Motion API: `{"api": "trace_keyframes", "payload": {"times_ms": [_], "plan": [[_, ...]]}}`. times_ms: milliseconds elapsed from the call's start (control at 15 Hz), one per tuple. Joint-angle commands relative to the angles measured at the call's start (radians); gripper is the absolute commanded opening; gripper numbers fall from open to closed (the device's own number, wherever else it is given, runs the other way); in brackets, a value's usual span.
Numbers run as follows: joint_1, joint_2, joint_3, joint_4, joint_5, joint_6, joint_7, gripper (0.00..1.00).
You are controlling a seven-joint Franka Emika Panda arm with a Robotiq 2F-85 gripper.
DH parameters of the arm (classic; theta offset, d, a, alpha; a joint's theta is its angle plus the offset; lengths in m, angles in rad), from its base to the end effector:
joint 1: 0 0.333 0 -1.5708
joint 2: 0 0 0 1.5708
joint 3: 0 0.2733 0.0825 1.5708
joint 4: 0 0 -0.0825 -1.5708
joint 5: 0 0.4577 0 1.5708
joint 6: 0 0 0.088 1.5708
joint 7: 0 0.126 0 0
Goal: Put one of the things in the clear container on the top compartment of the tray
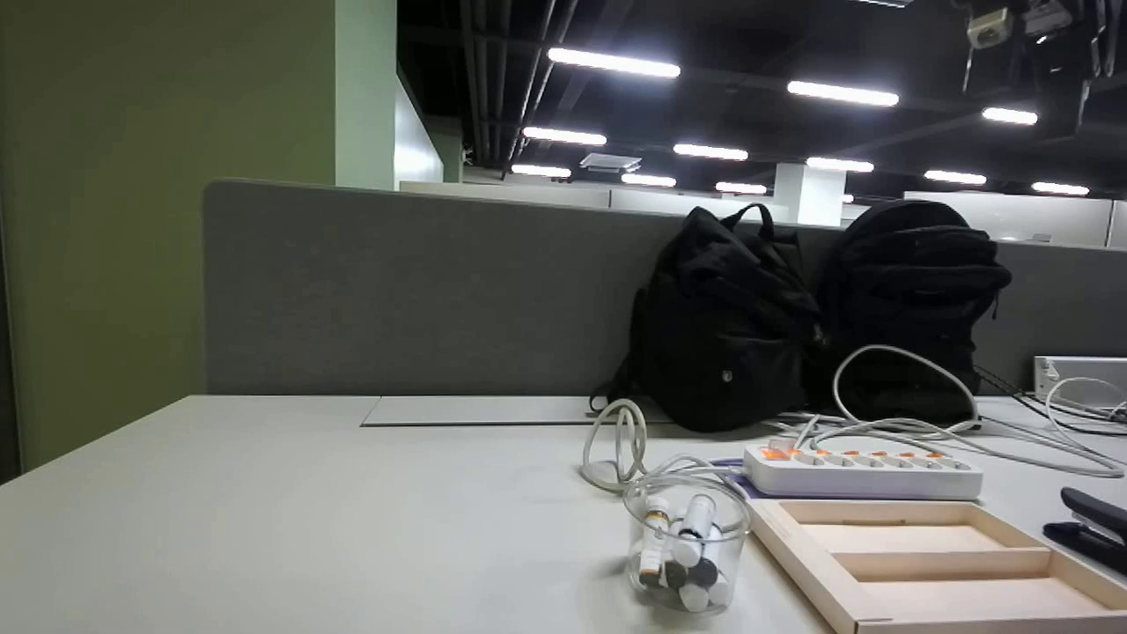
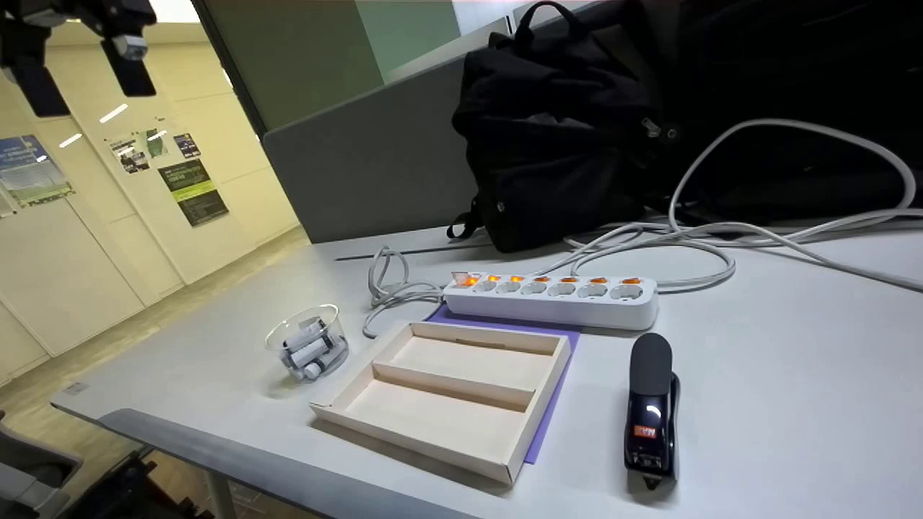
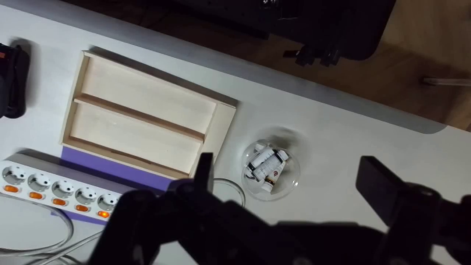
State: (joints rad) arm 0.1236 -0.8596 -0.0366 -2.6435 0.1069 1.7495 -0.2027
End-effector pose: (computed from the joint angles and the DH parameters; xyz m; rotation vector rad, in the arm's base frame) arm 0.3925 0.0482 0.4295 -2.9772 -0.4226 0.0423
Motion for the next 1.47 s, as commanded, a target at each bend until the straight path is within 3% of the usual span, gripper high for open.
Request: {"api": "trace_keyframes", "payload": {"times_ms": [0,267,467,667,867,933,1333,1400], "plan": [[-0.02,0.082,0.013,0.017,0.003,0.106,0.022,1.0],[-0.033,0.283,0.027,0.05,0.01,0.362,0.066,1.0],[-0.05,0.419,0.063,0.075,0.005,0.483,0.166,1.0],[-0.064,0.493,0.139,0.038,-0.003,0.595,0.371,1.0],[-0.053,0.562,0.216,0.026,-0.022,0.614,0.551,1.0],[-0.048,0.533,0.17,0.025,-0.008,0.607,0.432,1.0],[-0.046,0.548,0.171,0.025,-0.008,0.612,0.433,1.0],[-0.048,0.542,0.177,0.0,0.002,0.664,0.466,1.0]]}}
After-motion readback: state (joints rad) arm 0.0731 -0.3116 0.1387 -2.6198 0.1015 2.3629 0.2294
